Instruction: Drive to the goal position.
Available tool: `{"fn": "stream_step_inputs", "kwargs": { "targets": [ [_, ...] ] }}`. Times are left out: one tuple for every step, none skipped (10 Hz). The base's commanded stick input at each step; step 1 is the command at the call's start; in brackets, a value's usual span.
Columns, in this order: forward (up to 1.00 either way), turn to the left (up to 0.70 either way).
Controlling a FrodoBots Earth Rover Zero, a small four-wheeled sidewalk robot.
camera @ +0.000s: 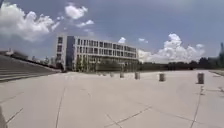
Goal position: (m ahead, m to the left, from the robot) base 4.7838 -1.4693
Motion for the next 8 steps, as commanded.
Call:
{"fn": "stream_step_inputs", "kwargs": {
  "targets": [
    [0.70,-0.35],
    [0.70,-0.35],
    [0.70,-0.35],
    [0.70,-0.35],
    [0.70,-0.35],
    [0.70,-0.05],
    [0.70,0.00],
    [0.70,0.00]
  ]
}}
